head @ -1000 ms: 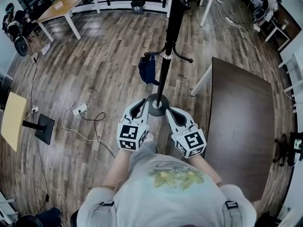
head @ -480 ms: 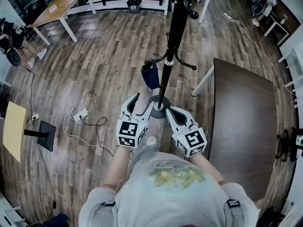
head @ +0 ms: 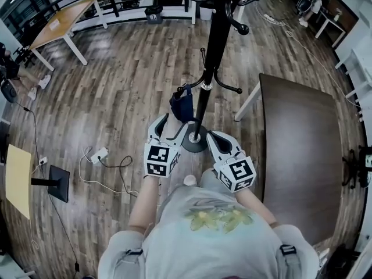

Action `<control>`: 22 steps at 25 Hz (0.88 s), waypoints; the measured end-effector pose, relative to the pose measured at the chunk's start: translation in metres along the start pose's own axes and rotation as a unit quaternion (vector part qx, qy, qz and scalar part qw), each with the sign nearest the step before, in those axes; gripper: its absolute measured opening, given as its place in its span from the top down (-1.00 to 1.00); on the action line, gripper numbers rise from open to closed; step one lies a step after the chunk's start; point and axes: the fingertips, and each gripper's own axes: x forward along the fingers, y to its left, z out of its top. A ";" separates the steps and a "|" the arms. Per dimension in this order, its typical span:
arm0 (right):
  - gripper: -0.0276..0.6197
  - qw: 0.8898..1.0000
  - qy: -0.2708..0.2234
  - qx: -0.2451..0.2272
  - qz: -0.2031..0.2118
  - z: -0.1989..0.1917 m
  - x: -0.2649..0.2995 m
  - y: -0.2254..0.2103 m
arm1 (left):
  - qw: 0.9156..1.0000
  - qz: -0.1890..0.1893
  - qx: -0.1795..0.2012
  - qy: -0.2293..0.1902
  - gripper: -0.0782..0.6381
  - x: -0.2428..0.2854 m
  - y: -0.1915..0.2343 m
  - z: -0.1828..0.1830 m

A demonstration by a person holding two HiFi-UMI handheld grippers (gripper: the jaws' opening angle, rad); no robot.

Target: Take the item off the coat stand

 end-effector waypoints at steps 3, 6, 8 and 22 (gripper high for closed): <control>0.90 1.000 0.002 -0.001 -0.008 0.002 0.003 -0.006 | 1.000 0.000 0.010 0.007 0.00 0.009 0.007 0.001; 0.90 1.000 0.010 -0.001 -0.011 0.000 0.004 -0.010 | 1.000 0.004 0.007 0.004 -0.01 0.016 0.014 0.003; 0.90 1.000 0.013 -0.002 -0.011 -0.001 0.007 -0.012 | 1.000 0.013 0.010 -0.003 -0.02 0.021 0.021 0.005; 0.90 1.000 0.015 0.000 0.011 0.000 0.045 -0.025 | 0.998 0.018 0.049 0.037 -0.11 0.065 0.042 -0.010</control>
